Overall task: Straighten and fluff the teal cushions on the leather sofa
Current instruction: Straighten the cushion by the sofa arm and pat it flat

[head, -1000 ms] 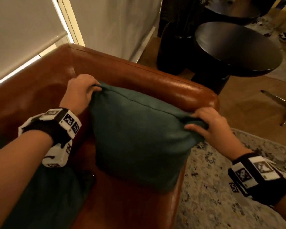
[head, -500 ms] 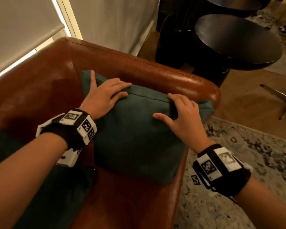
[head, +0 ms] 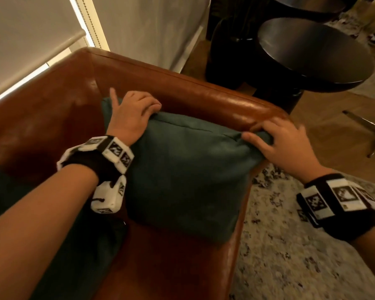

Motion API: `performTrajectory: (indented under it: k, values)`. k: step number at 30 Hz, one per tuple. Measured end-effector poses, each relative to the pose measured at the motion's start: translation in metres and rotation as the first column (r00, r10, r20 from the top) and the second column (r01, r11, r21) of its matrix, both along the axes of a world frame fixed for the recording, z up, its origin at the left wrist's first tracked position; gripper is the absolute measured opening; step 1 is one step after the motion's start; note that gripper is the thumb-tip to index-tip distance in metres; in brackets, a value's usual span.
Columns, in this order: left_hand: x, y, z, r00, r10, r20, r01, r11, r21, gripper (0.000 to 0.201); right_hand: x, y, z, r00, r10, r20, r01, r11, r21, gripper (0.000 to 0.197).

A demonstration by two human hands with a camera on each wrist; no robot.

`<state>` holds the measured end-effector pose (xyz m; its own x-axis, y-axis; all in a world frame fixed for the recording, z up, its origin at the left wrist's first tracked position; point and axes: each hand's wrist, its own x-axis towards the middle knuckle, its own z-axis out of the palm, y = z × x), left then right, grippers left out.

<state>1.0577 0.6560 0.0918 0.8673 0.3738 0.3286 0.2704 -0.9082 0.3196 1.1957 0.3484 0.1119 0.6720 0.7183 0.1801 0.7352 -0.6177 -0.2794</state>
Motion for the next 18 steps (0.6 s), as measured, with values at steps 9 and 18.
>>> performTrajectory:
  k: [9, 18]
  values:
    - [-0.028, 0.04, -0.002, 0.992, -0.094, 0.079, 0.09, 0.995, 0.05, 0.03, -0.018, -0.041, -0.03, 0.98, -0.061, -0.188, 0.145, 0.868, 0.474, 0.026]
    - [-0.032, 0.006, -0.038, 0.846, 0.348, 0.404, -0.144, 0.879, -0.455, 0.058, -0.077, -0.025, -0.086, 0.629, 0.0, -0.778, 0.704, 0.426, 0.569, 0.061]
